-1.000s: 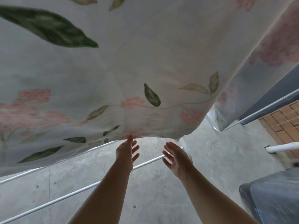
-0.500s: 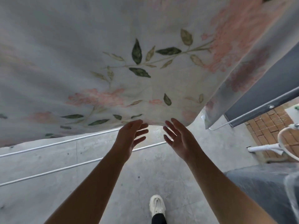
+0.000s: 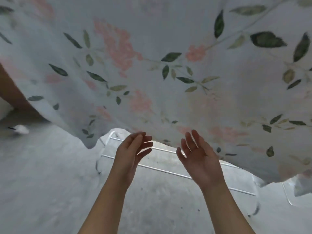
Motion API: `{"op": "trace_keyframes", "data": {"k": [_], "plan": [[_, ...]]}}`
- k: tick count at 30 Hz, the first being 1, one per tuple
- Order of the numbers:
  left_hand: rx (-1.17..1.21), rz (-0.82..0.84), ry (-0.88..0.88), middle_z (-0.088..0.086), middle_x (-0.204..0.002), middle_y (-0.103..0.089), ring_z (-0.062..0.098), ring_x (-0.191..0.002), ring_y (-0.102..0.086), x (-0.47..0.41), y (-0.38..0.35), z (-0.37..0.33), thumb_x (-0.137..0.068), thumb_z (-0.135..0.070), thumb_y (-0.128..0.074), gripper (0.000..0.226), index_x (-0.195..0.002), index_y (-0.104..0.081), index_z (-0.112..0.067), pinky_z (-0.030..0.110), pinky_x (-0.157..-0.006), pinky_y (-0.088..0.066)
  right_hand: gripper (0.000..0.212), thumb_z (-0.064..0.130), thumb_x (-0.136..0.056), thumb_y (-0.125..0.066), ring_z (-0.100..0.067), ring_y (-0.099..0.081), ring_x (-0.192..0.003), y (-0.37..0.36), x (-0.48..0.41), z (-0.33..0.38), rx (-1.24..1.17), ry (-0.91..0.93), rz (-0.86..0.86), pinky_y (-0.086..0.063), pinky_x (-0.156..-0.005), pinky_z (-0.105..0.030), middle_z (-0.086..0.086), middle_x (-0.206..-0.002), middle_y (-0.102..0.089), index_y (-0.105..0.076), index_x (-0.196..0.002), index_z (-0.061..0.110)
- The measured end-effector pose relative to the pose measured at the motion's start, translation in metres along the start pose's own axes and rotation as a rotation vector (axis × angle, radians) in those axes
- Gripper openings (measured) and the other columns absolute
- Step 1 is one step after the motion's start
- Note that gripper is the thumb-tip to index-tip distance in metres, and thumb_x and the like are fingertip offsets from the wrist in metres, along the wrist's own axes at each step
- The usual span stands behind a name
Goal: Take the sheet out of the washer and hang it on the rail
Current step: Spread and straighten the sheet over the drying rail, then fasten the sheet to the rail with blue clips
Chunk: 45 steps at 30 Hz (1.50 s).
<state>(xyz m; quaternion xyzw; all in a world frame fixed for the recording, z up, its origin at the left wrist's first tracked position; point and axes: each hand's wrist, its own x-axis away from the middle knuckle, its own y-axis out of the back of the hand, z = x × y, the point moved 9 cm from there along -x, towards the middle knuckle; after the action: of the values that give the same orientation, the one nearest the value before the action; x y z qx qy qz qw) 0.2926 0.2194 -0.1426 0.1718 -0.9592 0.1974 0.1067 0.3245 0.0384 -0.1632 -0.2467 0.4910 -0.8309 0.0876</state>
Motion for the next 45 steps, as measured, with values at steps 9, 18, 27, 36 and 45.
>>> {"op": "trace_keyframes", "data": {"k": [9,18,27,36,45], "plan": [[0.245,-0.312,-0.178,0.006,-0.082,-0.07,0.021,-0.079,-0.065,0.007,0.209,-0.106,-0.096,-0.011,-0.047,0.015,-0.093,-0.062,-0.01,0.037,-0.08,-0.055,0.018,0.021,-0.068,-0.072,-0.017,-0.067,-0.073,-0.177,-0.074,-0.178,0.121,-0.245,0.171,-0.055,-0.071,-0.031,0.001,-0.089,-0.07,-0.073,-0.086,0.02],[0.278,-0.473,-0.269,0.006,-0.082,-0.069,0.021,-0.079,-0.065,-0.092,0.357,-0.188,-0.095,-0.012,-0.049,0.014,-0.095,-0.062,-0.008,0.037,-0.079,-0.054,0.021,0.019,-0.095,-0.048,-0.017,-0.069,-0.07,-0.279,-0.222,-0.298,0.268,-0.332,0.202,-0.054,-0.071,-0.032,-0.001,-0.087,-0.071,-0.069,-0.092,0.018],[0.288,-0.601,-0.29,0.009,-0.088,-0.066,0.021,-0.082,-0.063,-0.212,0.491,-0.279,-0.097,-0.012,-0.048,0.012,-0.095,-0.061,-0.011,0.037,-0.082,-0.053,0.023,0.006,-0.097,-0.046,-0.019,-0.067,-0.096,-0.427,-0.352,-0.364,0.893,-0.041,0.396,-0.051,-0.076,-0.03,-0.003,-0.1,-0.072,-0.065,-0.089,0.016],[0.089,-0.247,-0.061,0.001,-0.092,-0.066,0.015,-0.088,-0.056,-0.414,0.555,-0.324,-0.095,-0.01,-0.052,0.01,-0.095,-0.062,-0.013,0.028,-0.072,-0.043,0.029,0.004,-0.089,-0.06,0.001,-0.057,-0.103,-0.464,-0.428,-0.409,1.279,0.476,0.136,-0.044,-0.084,-0.01,0.012,-0.111,-0.063,-0.061,-0.106,0.027],[-0.408,0.407,0.402,-0.001,-0.109,-0.064,0.016,-0.104,-0.058,-0.499,0.511,-0.309,-0.084,-0.039,-0.06,0.026,-0.105,-0.061,-0.023,0.039,-0.091,-0.041,0.034,-0.002,-0.085,-0.061,0.004,-0.061,-0.093,-0.485,-0.45,-0.442,1.22,0.716,-0.332,-0.043,-0.082,-0.007,0.01,-0.101,-0.066,-0.059,-0.102,0.027]]}}
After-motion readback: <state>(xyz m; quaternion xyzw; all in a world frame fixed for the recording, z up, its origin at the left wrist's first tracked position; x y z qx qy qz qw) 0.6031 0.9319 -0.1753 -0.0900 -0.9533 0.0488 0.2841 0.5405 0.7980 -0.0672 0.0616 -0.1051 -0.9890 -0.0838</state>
